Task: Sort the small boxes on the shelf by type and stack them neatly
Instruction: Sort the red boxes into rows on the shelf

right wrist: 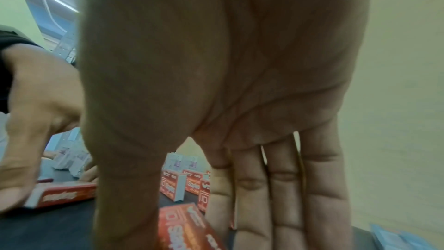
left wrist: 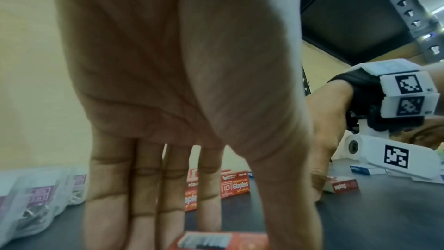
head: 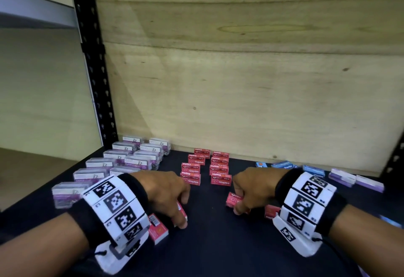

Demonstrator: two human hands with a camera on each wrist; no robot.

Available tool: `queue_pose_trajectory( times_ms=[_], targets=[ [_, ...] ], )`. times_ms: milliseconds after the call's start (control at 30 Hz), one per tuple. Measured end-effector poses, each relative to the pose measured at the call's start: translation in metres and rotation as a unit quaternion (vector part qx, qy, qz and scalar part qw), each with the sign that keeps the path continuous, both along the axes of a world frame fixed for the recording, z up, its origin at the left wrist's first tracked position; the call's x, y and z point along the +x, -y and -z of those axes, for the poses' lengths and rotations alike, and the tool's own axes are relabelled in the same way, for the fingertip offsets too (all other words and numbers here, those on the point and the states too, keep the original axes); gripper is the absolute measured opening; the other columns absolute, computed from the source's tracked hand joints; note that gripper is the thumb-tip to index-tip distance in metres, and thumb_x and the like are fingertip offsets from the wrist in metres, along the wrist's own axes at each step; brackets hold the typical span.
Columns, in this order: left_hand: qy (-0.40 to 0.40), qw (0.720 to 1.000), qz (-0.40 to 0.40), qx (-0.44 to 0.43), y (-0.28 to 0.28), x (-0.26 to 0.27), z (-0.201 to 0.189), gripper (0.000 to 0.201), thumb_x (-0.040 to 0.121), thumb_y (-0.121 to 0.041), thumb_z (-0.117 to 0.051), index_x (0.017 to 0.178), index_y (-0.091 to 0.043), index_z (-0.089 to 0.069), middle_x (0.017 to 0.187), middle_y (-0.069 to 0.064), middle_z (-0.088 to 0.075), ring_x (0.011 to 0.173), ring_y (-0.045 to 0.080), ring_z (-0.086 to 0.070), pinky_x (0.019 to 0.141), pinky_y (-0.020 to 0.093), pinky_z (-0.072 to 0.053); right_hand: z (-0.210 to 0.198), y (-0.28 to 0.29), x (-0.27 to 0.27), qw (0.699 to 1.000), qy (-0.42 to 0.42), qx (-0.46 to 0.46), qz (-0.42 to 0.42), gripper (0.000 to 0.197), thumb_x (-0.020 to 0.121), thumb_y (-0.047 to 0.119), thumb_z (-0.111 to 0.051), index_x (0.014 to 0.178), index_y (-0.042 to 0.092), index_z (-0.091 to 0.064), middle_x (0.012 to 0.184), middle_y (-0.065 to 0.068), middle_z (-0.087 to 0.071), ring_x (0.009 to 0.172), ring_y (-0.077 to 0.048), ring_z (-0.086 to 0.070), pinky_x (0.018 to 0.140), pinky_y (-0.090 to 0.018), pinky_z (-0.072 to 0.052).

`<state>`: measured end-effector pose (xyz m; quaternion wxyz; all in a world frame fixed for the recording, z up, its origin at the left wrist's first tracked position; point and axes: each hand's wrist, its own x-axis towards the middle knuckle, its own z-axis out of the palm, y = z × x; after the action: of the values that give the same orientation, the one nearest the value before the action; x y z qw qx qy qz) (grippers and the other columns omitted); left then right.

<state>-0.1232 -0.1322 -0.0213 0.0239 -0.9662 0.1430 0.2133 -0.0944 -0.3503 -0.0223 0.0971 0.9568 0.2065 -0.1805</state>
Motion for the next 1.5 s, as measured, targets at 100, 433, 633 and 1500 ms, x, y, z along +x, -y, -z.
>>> queue_pose_trajectory(
  times_ms=[100,433,633,1500],
  targets=[
    [-0.007,0.998,0.018,-0.056,0.001,0.0,-0.003,0.042,0.079,-0.06,-0.068,0.116,-0.04,-0.063,0.091,-0.021,-0.057,0.093,0.006,-0.058,0.087,0.027,-0.048,0.0,-0.005,0.0,1.0,0.005,0.004,-0.012,0.047,0.082,0.054,-0.07,0.108,0.015,-0.068,0.107,-0.002,-0.068,0.095,-0.021,-0.065,0.078,-0.035,-0.053],
    [-0.037,0.99,-0.001,-0.137,-0.001,0.002,-0.006,0.034,0.088,-0.041,-0.069,0.12,-0.035,-0.058,0.089,-0.016,-0.066,0.092,0.005,-0.063,0.087,0.022,-0.048,0.001,-0.007,-0.002,0.999,-0.009,0.034,-0.015,0.043,0.083,0.05,-0.072,0.112,0.022,-0.06,0.102,0.003,-0.061,0.094,-0.019,-0.06,0.074,-0.029,-0.045],
    [-0.014,0.987,-0.01,-0.162,-0.011,0.008,-0.002,0.03,0.09,-0.016,-0.066,0.114,-0.03,-0.054,0.095,-0.005,-0.069,0.08,0.01,-0.062,0.074,0.023,-0.05,-0.001,-0.008,0.0,0.999,0.002,0.023,-0.023,0.044,0.082,0.05,-0.073,0.108,0.018,-0.06,0.102,0.001,-0.061,0.091,-0.018,-0.058,0.067,-0.027,-0.042],
    [0.076,0.983,0.048,-0.162,-0.015,0.031,0.012,0.036,0.087,-0.008,-0.071,0.118,-0.025,-0.064,0.11,-0.009,-0.063,0.095,0.003,-0.057,0.084,0.017,-0.049,0.007,-0.021,0.011,0.997,0.045,0.038,-0.052,0.03,0.1,0.041,-0.05,0.12,0.018,-0.051,0.121,-0.007,-0.056,0.107,-0.027,-0.057,0.09,-0.039,-0.048]
  ],
)
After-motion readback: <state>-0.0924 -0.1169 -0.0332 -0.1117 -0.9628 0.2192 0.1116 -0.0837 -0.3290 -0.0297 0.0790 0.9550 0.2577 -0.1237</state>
